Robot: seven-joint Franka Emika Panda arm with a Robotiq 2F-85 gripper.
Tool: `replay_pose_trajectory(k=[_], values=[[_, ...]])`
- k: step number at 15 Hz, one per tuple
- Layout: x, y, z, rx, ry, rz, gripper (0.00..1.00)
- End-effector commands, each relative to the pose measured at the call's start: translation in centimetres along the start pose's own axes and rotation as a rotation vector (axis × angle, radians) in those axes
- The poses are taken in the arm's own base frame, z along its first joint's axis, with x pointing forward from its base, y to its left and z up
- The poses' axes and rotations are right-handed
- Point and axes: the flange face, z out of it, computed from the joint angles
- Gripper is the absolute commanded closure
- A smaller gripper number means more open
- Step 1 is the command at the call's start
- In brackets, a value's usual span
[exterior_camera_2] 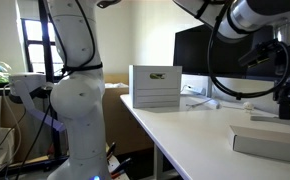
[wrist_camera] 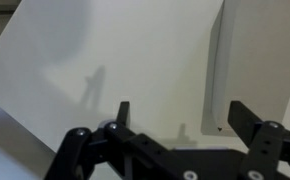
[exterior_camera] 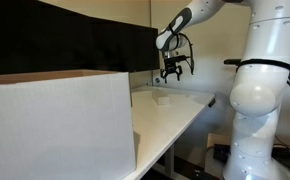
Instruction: Put the right box in the left box
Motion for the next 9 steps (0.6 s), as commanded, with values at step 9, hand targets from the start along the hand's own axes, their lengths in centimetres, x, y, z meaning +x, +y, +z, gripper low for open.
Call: replay_pose_trajectory(k=[9], values=[[-5.3,-15.9,-2.3,0.019,-0.030,-0.113,0.00]])
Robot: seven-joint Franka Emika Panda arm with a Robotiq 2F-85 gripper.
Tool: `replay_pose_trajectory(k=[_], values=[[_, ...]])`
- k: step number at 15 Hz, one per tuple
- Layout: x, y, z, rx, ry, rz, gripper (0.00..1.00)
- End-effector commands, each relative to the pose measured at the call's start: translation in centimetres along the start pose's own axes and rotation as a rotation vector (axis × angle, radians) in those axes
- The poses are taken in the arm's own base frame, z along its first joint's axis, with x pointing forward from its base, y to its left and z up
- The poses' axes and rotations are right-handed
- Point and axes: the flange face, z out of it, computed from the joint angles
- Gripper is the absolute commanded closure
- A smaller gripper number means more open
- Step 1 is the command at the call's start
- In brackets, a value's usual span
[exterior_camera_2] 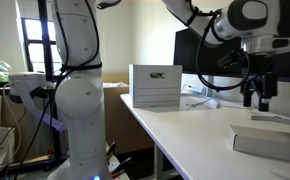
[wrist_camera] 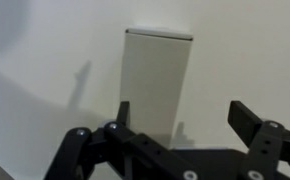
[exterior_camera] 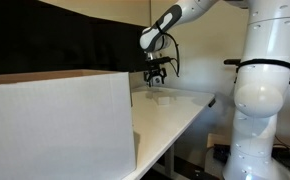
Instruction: Put the right box in the left box
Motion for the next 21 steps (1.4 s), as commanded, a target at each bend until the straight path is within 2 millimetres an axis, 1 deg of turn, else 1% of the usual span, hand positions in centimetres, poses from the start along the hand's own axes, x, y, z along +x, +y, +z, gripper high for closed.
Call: replay_pose_trajectory(k=[1,2,4,9,10,11,12,13,17,21], values=[[-0.7,-5.1,-0.7,0.002,-0.021,0.022,0.00],[-0.9,-6.2,-0.8,-0.004,-0.021,0.031,0.00],[-0.8,-7.6,-0.9,-0.006,-0.021,0.060,0.00],[0.6,-9.0,-1.3,0.024,-0.018,0.210,0.00],[0.8,-9.6,-1.4,0.027,-0.023,0.236,0.00],[1.1,-9.6,-1.3,0.031,-0.025,0.256,0.00],[1.6,-7.0,-0.5,0.034,-0.030,0.274,0.00],[1.8,-6.8,-0.4,0.030,-0.032,0.284,0.00],[2.8,-4.8,0.3,0.015,-0.041,0.322,0.00],[3.2,-4.2,0.6,0.005,-0.044,0.332,0.00]])
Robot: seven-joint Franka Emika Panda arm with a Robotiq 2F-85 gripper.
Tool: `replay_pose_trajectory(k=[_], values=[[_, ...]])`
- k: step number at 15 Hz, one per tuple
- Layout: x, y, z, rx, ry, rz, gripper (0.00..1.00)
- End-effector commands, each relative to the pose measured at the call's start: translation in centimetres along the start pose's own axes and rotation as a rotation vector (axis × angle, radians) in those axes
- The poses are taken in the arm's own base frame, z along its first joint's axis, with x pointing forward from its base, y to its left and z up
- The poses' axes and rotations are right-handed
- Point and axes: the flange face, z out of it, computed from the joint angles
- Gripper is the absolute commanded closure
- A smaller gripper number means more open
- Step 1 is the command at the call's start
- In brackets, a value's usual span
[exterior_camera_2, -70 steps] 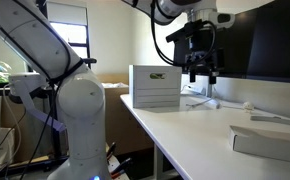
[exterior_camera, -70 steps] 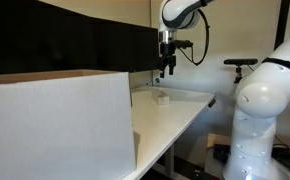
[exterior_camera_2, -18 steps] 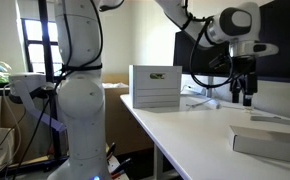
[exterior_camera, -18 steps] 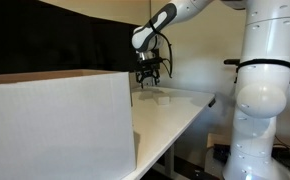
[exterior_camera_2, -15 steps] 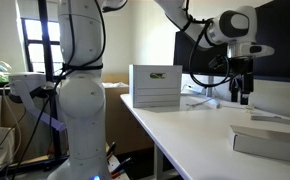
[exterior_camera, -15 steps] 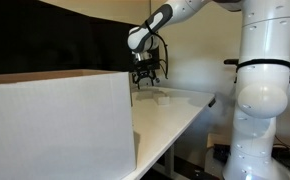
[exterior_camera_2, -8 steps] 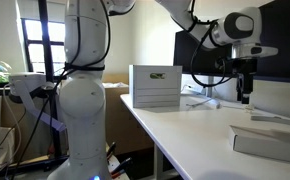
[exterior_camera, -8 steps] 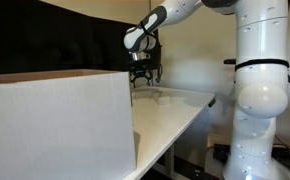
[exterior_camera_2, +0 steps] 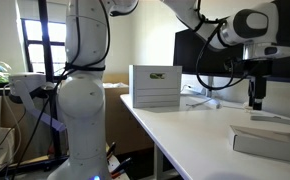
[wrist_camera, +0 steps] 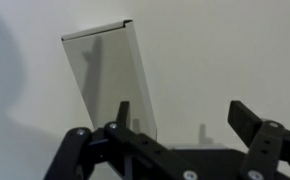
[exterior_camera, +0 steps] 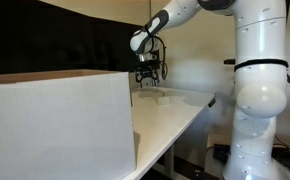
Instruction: Put the right box in the left box
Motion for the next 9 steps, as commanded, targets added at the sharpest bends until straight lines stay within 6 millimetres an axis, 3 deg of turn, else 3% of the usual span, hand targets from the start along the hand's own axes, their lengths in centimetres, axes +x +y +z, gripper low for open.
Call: replay_pose_trajectory(k=[1,9], values=[[0.3,0.3,0.3,-0.007,-0.021,0.022,0.00],[1.4,1.8,1.4,-0.032,-0.047,0.018,0.00]])
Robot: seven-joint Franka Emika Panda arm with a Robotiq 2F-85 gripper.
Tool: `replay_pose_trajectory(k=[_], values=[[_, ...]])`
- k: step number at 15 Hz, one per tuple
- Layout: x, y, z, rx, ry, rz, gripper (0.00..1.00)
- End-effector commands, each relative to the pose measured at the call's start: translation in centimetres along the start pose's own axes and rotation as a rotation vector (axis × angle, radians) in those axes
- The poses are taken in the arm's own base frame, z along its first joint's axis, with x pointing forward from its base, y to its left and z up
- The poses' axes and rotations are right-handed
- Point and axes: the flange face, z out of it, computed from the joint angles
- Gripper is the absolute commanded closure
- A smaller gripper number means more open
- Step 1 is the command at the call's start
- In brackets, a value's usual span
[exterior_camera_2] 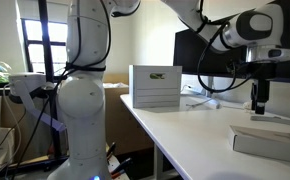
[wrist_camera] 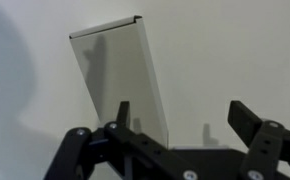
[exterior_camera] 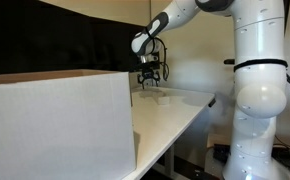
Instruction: Put the right box in the left box
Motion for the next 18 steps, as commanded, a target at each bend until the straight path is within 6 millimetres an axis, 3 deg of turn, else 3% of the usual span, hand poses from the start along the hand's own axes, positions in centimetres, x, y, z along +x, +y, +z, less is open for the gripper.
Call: replay_pose_trajectory(k=[1,10,18], values=[[0.7,1.2,0.5,-0.016,-0.041,-0.015,0.00],[2.6,4.3,2.5,-0.072,-0.098,-0.101,0.00],[3.3,4.4,5.1,-0.082,-0.122,-0.139,0.00]])
